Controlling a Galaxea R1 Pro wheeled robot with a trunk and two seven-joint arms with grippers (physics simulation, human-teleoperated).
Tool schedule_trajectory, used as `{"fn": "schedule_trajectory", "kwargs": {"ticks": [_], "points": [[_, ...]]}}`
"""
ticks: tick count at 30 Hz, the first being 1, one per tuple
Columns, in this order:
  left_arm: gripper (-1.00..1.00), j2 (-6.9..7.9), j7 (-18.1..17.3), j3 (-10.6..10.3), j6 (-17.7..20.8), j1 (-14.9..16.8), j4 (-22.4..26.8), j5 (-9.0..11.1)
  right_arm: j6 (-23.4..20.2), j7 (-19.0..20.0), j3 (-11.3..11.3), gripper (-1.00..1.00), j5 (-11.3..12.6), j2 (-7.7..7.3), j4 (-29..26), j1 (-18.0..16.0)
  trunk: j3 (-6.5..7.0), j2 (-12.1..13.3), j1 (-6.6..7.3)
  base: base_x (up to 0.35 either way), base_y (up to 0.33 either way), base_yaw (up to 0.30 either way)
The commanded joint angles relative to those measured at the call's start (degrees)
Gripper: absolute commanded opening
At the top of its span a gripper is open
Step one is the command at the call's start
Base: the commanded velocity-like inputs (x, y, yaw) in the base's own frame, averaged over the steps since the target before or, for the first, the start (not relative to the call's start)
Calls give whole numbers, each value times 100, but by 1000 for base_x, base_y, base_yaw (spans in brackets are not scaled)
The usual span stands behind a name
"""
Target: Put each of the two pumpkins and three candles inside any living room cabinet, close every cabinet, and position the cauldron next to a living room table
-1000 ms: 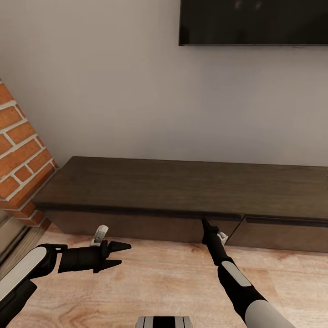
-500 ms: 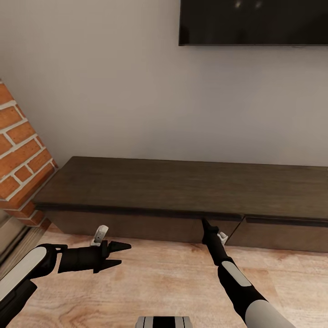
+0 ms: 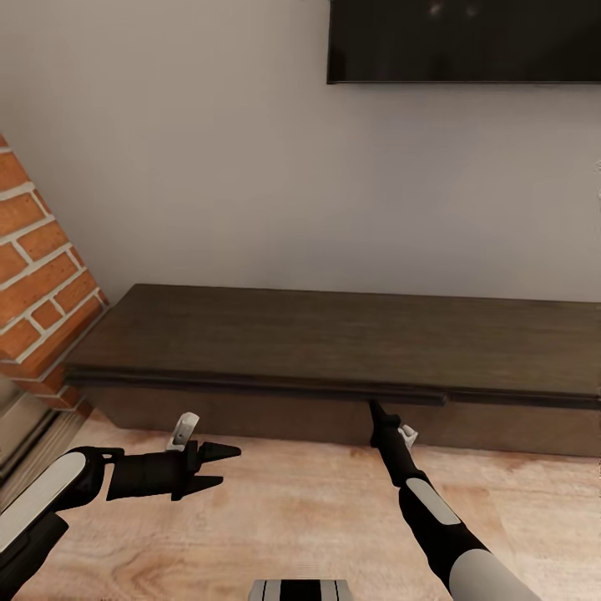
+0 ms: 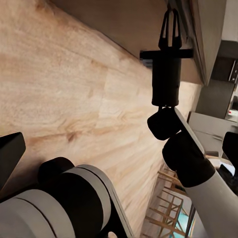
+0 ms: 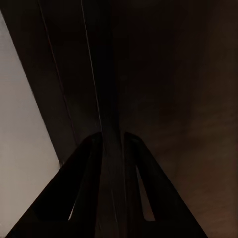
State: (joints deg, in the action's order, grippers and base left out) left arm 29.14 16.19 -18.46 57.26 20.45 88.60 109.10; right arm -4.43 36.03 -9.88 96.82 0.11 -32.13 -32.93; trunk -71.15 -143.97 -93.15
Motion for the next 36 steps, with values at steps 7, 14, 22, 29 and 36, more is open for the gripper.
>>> {"fn": "schedule_trajectory", "kwargs": {"ticks": [7, 14, 22, 29, 36], "points": [[100, 4, 56, -4, 1, 3, 5, 61, -50, 62, 4, -100, 95, -2, 5, -3, -4, -2, 3, -254, 0, 0], [100, 4, 53, 0, 2, 3, 6, 60, -52, 62, 4, -100, 95, -2, 5, -3, -4, -2, 3, -271, 0, 0], [100, 4, 53, 0, 3, 3, 8, 59, -56, 62, 4, -100, 97, -2, 5, -4, -4, -2, 3, -262, 0, 0], [100, 4, 54, 0, 0, 3, 6, 59, -58, 62, 4, -100, 99, -2, 5, -3, -4, -2, 3, -167, 0, 0], [100, 5, 54, 0, 0, 3, 8, 59, -58, 62, 4, -100, 99, -2, 5, -3, -4, -2, 3, -115, 0, 0]]}}
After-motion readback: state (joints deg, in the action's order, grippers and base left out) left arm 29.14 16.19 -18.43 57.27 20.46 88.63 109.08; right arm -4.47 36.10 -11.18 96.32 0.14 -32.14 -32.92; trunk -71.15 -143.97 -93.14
